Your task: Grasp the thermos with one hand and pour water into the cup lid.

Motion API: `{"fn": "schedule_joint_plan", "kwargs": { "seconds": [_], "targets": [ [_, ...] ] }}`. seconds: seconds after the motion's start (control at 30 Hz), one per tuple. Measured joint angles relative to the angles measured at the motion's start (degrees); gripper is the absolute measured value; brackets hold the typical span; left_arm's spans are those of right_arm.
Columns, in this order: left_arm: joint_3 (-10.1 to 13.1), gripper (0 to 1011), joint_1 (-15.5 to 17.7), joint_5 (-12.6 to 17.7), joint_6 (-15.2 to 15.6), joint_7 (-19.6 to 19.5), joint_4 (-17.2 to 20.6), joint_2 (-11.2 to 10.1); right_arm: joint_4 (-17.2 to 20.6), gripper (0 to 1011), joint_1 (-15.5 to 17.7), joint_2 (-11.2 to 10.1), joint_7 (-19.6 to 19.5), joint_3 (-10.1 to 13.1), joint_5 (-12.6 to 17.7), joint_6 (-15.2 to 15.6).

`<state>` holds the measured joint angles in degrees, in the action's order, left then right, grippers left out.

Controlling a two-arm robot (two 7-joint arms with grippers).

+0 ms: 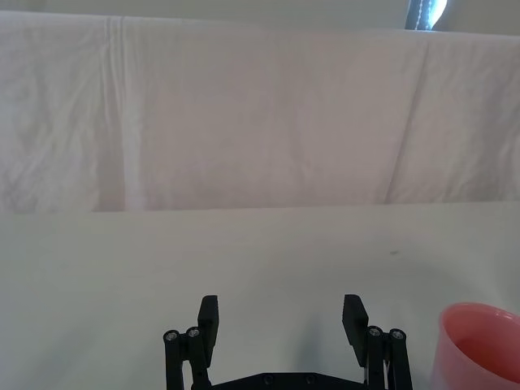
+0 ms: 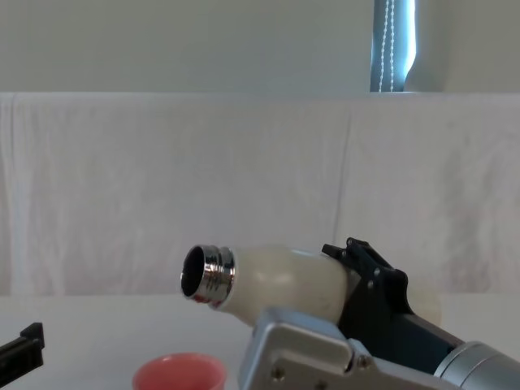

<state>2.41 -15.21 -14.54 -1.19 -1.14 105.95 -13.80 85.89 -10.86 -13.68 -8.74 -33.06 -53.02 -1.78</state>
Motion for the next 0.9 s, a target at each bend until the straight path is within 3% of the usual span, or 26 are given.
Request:
{"fn": "schedule_joint_plan", "kwargs": {
  "seconds": [0.27,0.9],
  "targets": [
    [0.0,1001,0.0,0.0,0.0,0.0,0.0,0.0,-0.3,947,-1.0,-1.2,-0.1,-1.3,-2.1,0.7],
    [0.0,1001,0.0,0.0,0.0,0.0,0.0,0.0,-0.2,947,-3.6,-3.4,3.8,-2.9,-3.3,1.5]
  ]
}}
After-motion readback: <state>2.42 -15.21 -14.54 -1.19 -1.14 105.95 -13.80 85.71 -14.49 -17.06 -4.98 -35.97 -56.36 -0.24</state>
